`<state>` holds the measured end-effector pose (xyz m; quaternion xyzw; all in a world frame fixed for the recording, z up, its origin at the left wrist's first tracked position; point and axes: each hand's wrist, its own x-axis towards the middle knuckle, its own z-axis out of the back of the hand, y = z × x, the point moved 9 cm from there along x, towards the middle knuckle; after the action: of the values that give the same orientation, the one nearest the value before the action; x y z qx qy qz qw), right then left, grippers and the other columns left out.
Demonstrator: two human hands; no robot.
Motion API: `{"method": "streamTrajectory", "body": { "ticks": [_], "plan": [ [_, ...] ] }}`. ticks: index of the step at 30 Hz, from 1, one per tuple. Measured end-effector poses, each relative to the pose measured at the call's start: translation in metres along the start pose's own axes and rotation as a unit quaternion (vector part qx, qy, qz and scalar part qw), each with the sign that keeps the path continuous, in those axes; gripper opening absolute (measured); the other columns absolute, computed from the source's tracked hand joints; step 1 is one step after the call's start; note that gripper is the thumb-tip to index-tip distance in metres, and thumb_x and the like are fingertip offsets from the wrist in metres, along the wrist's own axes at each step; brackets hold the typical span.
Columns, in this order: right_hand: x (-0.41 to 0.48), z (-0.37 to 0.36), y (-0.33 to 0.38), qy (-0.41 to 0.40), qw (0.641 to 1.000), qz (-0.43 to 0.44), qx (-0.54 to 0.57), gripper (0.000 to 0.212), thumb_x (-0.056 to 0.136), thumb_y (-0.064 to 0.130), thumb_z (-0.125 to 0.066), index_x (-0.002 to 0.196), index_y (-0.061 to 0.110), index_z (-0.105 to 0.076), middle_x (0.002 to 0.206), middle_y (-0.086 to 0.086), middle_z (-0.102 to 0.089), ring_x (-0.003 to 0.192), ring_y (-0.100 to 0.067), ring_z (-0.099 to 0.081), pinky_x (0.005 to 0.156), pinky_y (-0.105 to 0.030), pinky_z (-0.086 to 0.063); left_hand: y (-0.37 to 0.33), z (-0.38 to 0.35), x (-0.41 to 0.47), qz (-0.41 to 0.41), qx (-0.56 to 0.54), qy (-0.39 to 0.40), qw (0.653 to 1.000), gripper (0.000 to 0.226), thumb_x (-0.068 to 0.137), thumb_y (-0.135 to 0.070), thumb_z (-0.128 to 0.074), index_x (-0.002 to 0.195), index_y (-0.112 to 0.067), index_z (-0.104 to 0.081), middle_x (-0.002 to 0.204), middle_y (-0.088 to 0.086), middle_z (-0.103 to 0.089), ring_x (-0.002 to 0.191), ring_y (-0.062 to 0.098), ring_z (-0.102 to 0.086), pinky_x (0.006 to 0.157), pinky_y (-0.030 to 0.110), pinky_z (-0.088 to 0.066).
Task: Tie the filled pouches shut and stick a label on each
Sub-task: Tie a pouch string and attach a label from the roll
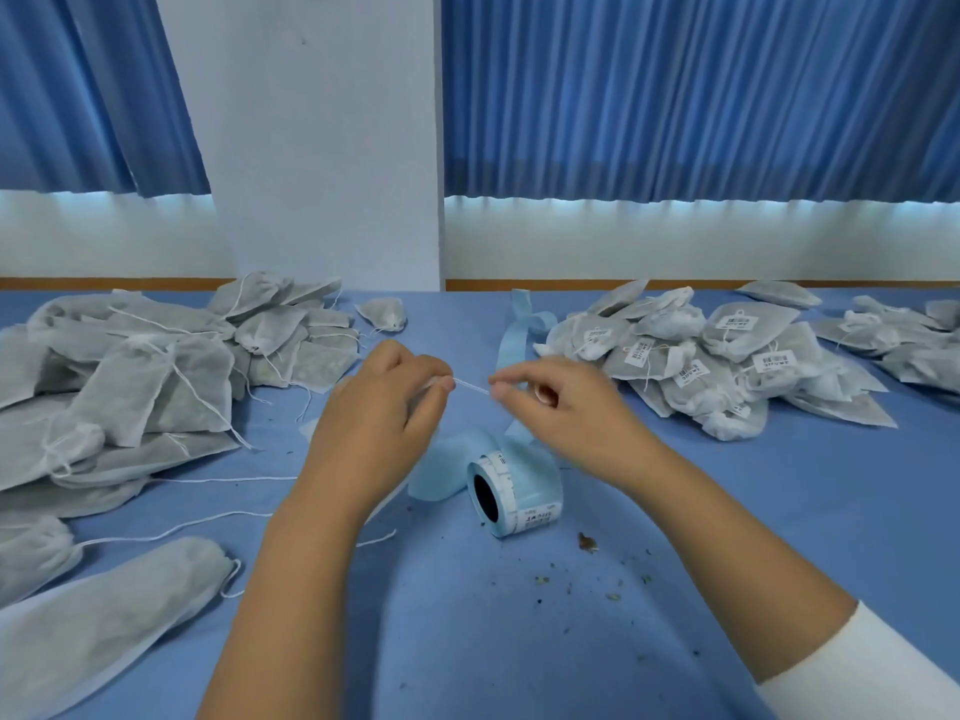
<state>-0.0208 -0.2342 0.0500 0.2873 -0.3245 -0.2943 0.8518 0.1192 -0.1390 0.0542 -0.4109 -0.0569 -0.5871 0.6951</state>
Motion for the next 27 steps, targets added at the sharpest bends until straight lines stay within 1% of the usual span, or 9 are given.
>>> {"method": "streamTrajectory", "body": {
  "ticks": [2, 5, 8, 10, 12, 15, 20, 24, 27],
  "plan": [
    [-0.01, -0.007, 0.002, 0.029, 0.999, 0.015, -0.04, 0.006, 0.088, 0.034, -0.069, 0.084, 0.033, -0.073, 0.064, 0.011, -0.044, 0.062, 0.001, -0.046, 0.058, -0.013, -0.031, -0.003, -0.003, -0.001, -0.002, -0.021, 0.009, 1.0, 0.014, 0.097, -0.031, -0.056, 0.099, -0.03, -0.07, 0.102, -0.011, -0.042, 0.084, 0.011, -0.053, 0.073, 0.032, -0.044],
    [-0.019, -0.006, -0.006, 0.048, 0.999, -0.004, 0.018, 0.013, 0.091, 0.026, -0.066, 0.082, 0.027, -0.075, 0.067, 0.011, -0.051, 0.06, 0.0, -0.044, 0.06, -0.013, -0.032, -0.003, -0.01, -0.003, 0.003, -0.033, 0.049, 0.998, 0.012, 0.095, -0.028, -0.059, 0.094, -0.029, -0.071, 0.107, -0.014, -0.048, 0.088, 0.014, -0.058, 0.081, 0.033, -0.046],
    [-0.025, 0.0, -0.007, 0.042, 0.995, 0.0, 0.095, 0.019, 0.096, 0.021, -0.059, 0.089, 0.026, -0.076, 0.08, -0.005, -0.055, 0.063, -0.002, -0.043, 0.064, -0.014, -0.035, -0.007, -0.02, -0.005, 0.015, -0.067, 0.109, 0.992, 0.017, 0.093, -0.02, -0.06, 0.082, -0.03, -0.069, 0.095, -0.015, -0.062, 0.091, 0.003, -0.057, 0.08, 0.021, -0.04],
    [-0.026, 0.005, -0.01, 0.015, 0.991, -0.003, 0.129, 0.021, 0.098, 0.022, -0.056, 0.092, 0.025, -0.075, 0.091, -0.013, -0.06, 0.074, -0.009, -0.051, 0.07, -0.017, -0.039, -0.012, -0.024, -0.007, 0.036, -0.115, 0.129, 0.984, 0.021, 0.092, -0.015, -0.059, 0.077, -0.027, -0.069, 0.082, -0.018, -0.065, 0.081, -0.004, -0.056, 0.072, 0.011, -0.037],
    [-0.026, 0.013, -0.014, -0.037, 0.985, -0.009, 0.169, 0.018, 0.096, 0.024, -0.058, 0.092, 0.026, -0.076, 0.096, 0.0, -0.065, 0.085, -0.01, -0.055, 0.075, -0.013, -0.041, -0.018, -0.024, -0.008, 0.061, -0.196, 0.136, 0.969, 0.025, 0.092, -0.013, -0.059, 0.072, -0.024, -0.069, 0.067, -0.022, -0.062, 0.065, -0.007, -0.053, 0.061, 0.004, -0.035],
    [-0.029, 0.023, -0.018, -0.12, 0.975, -0.01, 0.185, 0.01, 0.089, 0.028, -0.068, 0.085, 0.032, -0.076, 0.092, 0.02, -0.064, 0.082, 0.0, -0.055, 0.073, -0.01, -0.041, -0.025, -0.024, -0.008, 0.107, -0.332, 0.134, 0.928, 0.022, 0.082, -0.026, -0.057, 0.065, -0.025, -0.07, 0.076, -0.012, -0.069, 0.074, 0.001, -0.058, 0.071, 0.018, -0.04],
    [-0.042, 0.015, 0.003, -0.138, 0.986, 0.066, 0.067, 0.01, 0.09, 0.017, -0.067, 0.084, 0.021, -0.073, 0.077, 0.006, -0.065, 0.069, -0.006, -0.052, 0.065, -0.014, -0.038, -0.032, -0.035, -0.013, 0.165, -0.476, 0.107, 0.857, 0.028, 0.093, -0.014, -0.06, 0.079, -0.025, -0.082, 0.097, -0.005, -0.077, 0.087, 0.005, -0.069, 0.085, 0.028, -0.05],
    [-0.049, -0.004, 0.022, -0.042, 0.973, 0.145, -0.175, 0.019, 0.098, 0.019, -0.052, 0.101, 0.017, -0.071, 0.081, 0.002, -0.062, 0.08, -0.017, -0.052, 0.07, -0.036, -0.045, -0.022, -0.033, -0.014, 0.177, -0.388, 0.086, 0.9, 0.014, 0.091, -0.019, -0.068, 0.091, -0.025, -0.081, 0.101, -0.016, -0.076, 0.1, -0.004, -0.068, 0.084, 0.011, -0.051],
    [-0.051, 0.004, 0.026, -0.042, 0.967, 0.16, -0.195, 0.018, 0.099, 0.025, -0.054, 0.103, 0.021, -0.071, 0.078, 0.009, -0.054, 0.08, -0.015, -0.049, 0.069, -0.035, -0.045, -0.016, -0.03, -0.015, 0.156, -0.292, 0.108, 0.938, 0.013, 0.091, -0.017, -0.07, 0.089, -0.027, -0.08, 0.094, -0.02, -0.076, 0.091, -0.014, -0.065, 0.072, -0.001, -0.043]
  ]
}}
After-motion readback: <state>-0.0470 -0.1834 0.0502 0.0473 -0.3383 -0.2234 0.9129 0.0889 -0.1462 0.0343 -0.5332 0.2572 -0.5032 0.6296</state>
